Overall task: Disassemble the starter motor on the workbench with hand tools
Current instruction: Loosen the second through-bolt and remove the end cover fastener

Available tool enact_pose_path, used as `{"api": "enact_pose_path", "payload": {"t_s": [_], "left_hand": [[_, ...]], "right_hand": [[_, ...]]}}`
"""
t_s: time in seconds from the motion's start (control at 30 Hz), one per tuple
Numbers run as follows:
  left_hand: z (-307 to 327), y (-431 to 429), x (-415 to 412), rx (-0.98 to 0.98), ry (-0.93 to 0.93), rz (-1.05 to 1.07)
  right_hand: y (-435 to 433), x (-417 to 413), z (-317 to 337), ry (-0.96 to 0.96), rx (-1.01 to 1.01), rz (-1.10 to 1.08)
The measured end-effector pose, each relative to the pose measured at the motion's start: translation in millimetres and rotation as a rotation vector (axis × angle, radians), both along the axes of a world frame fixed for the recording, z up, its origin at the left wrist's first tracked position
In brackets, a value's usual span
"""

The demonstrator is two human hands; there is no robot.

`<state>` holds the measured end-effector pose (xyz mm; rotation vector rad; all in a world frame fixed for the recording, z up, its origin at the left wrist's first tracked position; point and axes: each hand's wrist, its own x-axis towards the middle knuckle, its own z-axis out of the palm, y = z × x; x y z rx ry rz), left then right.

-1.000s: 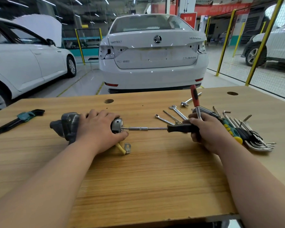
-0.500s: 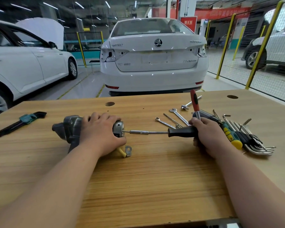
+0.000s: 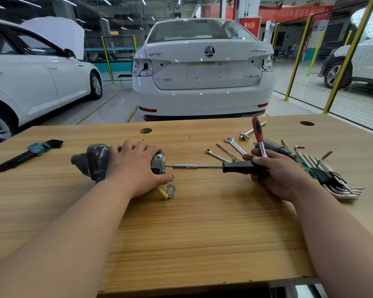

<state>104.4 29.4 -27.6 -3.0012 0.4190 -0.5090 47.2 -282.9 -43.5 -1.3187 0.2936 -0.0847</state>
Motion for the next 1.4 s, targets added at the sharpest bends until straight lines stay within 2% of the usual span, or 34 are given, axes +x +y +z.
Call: {"api": "enact_pose_path", "payload": {"t_s": [0.17, 0.43, 0.47, 0.57, 0.7, 0.77, 0.87, 0.93, 1.07, 1.3, 1.4], "left_hand": [[10.6, -2.7, 1.4, 0.075, 0.162, 0.028], [14.7, -9.0, 1.5, 0.011, 0.162, 0.043], [14.1, -9.1, 1.7, 0.008, 0.159, 0.042], [12.1, -8.5, 3.6, -0.005, 0.155, 0.046], [11.7, -8.4, 4.5, -0.013, 0.157, 0.047], [11.3, -8.5, 4.5, -0.014, 0.149, 0.042], [11.3, -7.8, 3.4, -0.018, 0.148, 0.037], [12.4, -8.1, 2.8, -0.017, 0.154, 0.035], [12.0, -7.5, 3.4, -0.016, 0.147, 0.037], [10.6, -6.7, 3.9, -0.015, 0.138, 0.037], [10.5, -6.7, 4.1, -0.015, 0.137, 0.033]], "right_hand": [[-4.7, -2.5, 2.5, -0.049, 0.075, 0.025], [2.3, -5.3, 3.2, -0.029, 0.153, 0.019], [4.3, -5.4, 3.6, -0.012, 0.078, 0.004], [10.0, -5.3, 5.4, 0.062, -0.325, -0.034], [12.9, -5.1, 7.3, 0.158, -0.516, -0.071], [10.2, -3.3, 5.3, 0.143, -0.456, -0.065], [7.6, -2.9, 5.1, 0.110, -0.166, -0.025], [6.4, -3.7, 5.5, 0.076, -0.051, -0.005], [6.7, -3.7, 4.5, 0.016, 0.028, -0.001], [6.8, -2.4, 6.8, 0.128, -0.186, -0.063], [7.1, -4.0, 7.4, 0.191, -0.512, -0.100]]}}
